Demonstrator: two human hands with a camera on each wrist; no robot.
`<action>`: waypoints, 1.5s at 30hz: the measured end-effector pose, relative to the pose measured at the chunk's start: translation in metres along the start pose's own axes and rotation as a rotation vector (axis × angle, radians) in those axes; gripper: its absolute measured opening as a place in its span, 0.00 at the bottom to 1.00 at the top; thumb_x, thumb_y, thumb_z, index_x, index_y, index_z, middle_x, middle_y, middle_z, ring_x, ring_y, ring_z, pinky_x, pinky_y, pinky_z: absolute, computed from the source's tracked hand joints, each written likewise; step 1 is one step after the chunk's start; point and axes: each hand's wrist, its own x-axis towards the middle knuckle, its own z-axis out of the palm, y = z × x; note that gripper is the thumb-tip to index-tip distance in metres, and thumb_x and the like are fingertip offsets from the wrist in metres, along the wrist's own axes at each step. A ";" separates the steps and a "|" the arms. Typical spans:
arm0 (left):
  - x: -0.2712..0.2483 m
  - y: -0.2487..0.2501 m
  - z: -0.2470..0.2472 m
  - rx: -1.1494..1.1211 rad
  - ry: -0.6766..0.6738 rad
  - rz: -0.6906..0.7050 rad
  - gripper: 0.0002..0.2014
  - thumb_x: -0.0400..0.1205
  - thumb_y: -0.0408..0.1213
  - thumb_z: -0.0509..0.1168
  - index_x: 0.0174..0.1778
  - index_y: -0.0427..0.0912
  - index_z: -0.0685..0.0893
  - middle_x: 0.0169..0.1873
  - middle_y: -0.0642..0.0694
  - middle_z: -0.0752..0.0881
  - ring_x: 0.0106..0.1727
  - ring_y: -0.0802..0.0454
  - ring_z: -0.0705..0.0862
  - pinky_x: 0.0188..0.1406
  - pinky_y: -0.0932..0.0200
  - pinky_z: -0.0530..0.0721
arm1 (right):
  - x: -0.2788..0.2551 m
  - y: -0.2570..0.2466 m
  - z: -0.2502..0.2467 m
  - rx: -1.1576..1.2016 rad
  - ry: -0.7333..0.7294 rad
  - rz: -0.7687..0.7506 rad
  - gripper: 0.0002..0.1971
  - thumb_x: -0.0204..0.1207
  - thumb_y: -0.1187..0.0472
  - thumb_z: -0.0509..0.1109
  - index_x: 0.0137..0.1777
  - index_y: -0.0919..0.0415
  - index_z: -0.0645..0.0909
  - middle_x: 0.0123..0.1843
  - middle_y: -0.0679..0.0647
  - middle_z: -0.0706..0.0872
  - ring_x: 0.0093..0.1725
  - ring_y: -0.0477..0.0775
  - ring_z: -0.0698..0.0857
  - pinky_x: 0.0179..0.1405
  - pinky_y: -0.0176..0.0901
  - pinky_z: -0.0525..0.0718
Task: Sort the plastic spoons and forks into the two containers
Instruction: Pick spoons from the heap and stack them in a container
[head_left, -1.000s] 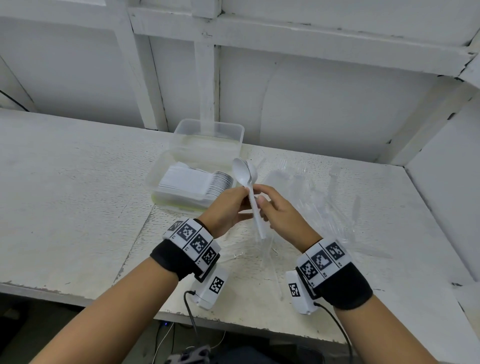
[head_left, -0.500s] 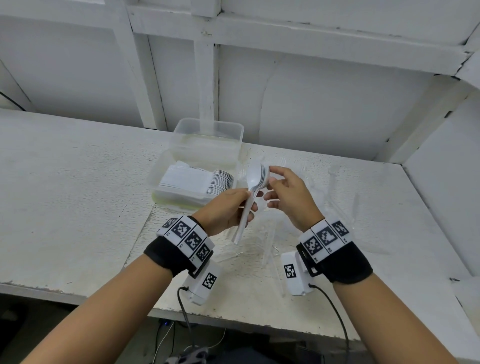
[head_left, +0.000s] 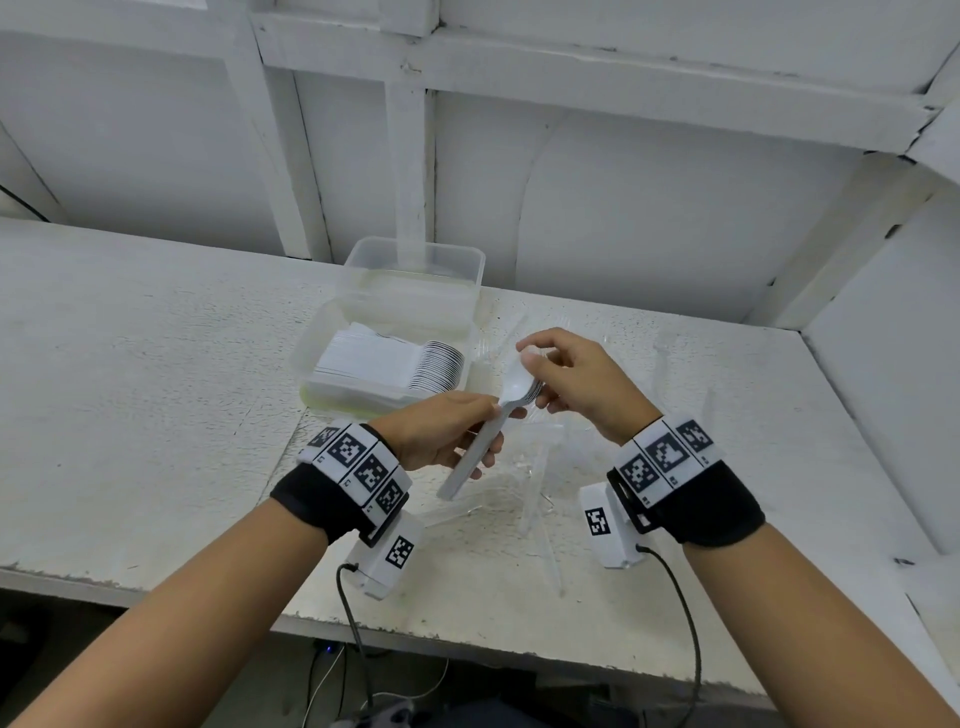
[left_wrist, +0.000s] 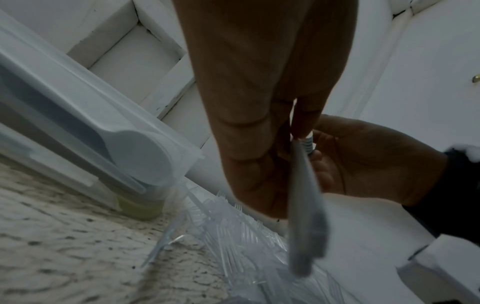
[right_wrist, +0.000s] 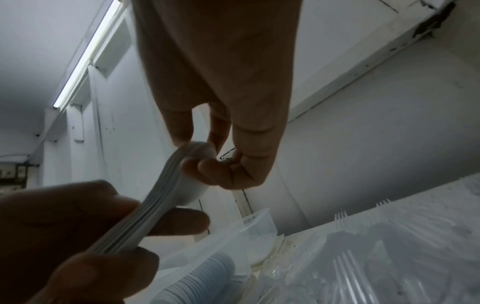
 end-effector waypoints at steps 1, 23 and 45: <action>-0.001 -0.001 -0.001 0.010 0.002 -0.002 0.15 0.88 0.41 0.50 0.59 0.44 0.81 0.33 0.46 0.79 0.34 0.51 0.80 0.41 0.55 0.83 | 0.001 0.000 -0.002 -0.010 -0.005 0.006 0.08 0.81 0.66 0.61 0.55 0.55 0.78 0.39 0.53 0.82 0.30 0.48 0.82 0.34 0.39 0.83; -0.020 -0.001 -0.024 1.236 0.238 0.200 0.12 0.83 0.43 0.60 0.59 0.42 0.76 0.51 0.43 0.85 0.50 0.45 0.81 0.43 0.57 0.74 | 0.005 0.009 0.032 -1.144 -0.399 -0.424 0.18 0.82 0.46 0.59 0.65 0.53 0.79 0.62 0.49 0.81 0.62 0.53 0.75 0.55 0.47 0.71; 0.023 -0.014 -0.147 1.298 0.486 0.170 0.19 0.86 0.34 0.51 0.70 0.32 0.74 0.69 0.34 0.73 0.67 0.39 0.75 0.66 0.50 0.72 | 0.148 -0.042 0.064 -0.387 0.007 -0.206 0.13 0.74 0.59 0.72 0.58 0.55 0.78 0.42 0.50 0.83 0.43 0.50 0.82 0.47 0.40 0.79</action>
